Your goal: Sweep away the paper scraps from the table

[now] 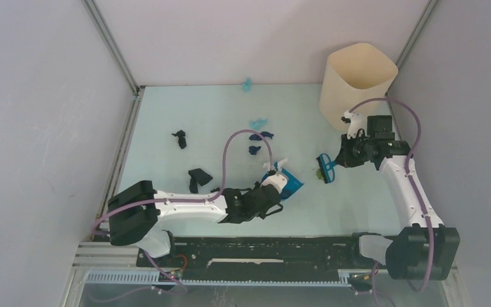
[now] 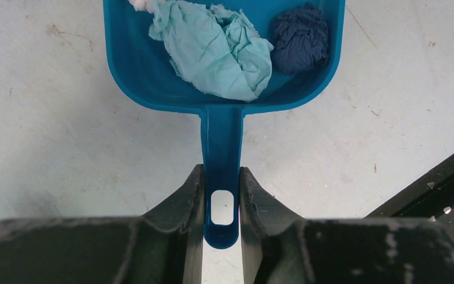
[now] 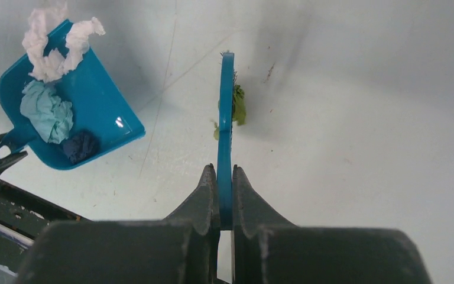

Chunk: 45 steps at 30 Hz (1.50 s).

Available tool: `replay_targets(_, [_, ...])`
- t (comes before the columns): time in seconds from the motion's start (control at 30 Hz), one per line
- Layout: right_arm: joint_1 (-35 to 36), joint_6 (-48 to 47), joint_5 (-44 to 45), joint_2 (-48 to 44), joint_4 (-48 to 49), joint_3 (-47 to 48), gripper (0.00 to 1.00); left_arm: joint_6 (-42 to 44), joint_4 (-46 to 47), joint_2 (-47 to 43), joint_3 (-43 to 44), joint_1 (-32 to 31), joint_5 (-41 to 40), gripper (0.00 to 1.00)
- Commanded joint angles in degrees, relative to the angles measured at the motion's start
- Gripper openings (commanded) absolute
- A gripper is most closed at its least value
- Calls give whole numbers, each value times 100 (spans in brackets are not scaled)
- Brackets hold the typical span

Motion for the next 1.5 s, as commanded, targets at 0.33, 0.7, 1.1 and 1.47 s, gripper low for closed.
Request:
replay_targets(0.33, [-8,24,868,88,693,89,0,-34,-2932,622,2428,-264,1222,0])
replay_targets(0.7, [472,-145,1319,639,717,91,0,282,-2586,1608,2713,-154,1095,0])
replay_targets(1.1, [1376,-310,-110,939,335,94,0,283,-2438,1741,2736,113,1212,0])
replay_targets(1.47, [751,-68,-1422,-13,-179,304,0,377,-1326,989,1734,117,752,0])
